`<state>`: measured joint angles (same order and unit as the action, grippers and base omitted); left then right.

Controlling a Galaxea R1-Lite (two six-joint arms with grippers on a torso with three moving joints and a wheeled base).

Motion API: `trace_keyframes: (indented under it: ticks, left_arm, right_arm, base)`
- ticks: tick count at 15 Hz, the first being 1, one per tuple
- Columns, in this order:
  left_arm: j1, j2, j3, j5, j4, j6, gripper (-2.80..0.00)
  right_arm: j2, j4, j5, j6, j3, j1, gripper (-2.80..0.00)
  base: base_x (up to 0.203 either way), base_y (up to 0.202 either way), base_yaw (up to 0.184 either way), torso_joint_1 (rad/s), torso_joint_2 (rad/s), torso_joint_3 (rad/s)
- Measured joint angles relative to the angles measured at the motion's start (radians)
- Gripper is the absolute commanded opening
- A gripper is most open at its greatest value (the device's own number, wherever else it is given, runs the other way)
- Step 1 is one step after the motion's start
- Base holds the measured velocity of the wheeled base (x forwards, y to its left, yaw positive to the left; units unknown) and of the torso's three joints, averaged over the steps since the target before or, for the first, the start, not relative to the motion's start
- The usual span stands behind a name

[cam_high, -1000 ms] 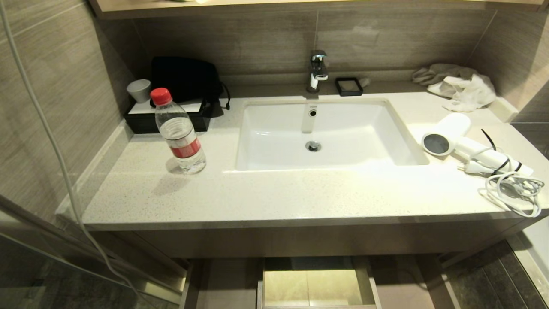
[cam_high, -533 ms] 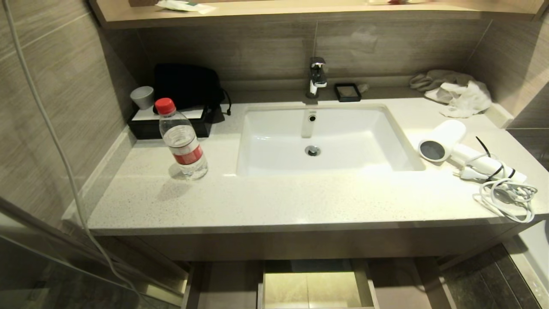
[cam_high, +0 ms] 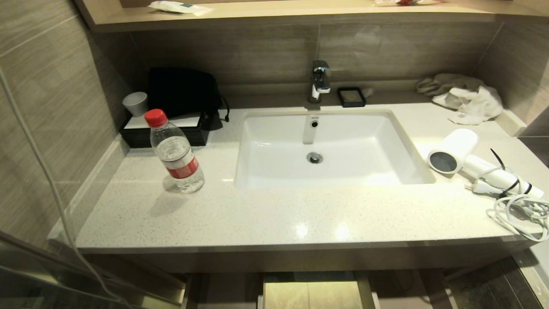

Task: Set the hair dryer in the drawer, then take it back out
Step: Pick up the hairdryer

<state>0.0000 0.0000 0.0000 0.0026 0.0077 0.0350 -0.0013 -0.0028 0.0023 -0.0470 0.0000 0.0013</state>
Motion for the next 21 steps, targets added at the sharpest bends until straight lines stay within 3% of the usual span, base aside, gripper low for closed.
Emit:
trace_keyframes:
  ticks: [14,17,21]
  left_arm:
    - [0.0,0.0,0.0,-0.002,-0.005,-0.01,-2.8]
    - [0.0,0.0,0.0,-0.001,-0.004,-0.018,-2.8]
    - [0.0,0.0,0.0,-0.001,-0.005,-0.019,-2.8]
  right_arm:
    - [0.002,0.014,-0.008,0.04,-0.038,0.0,-2.8]
    - [0.037,0.091,0.024,0.07,-0.236,0.0,-2.8]
    - [0.314,0.255,0.073,0.085,-0.797,0.0,-2.8]
  base:
    - [0.0,0.0,0.0,0.042,-0.04,0.004]
    - [0.0,0.0,0.0,0.0,0.0,0.0]
    - [0.0,0.0,0.0,0.0,0.0,0.0]
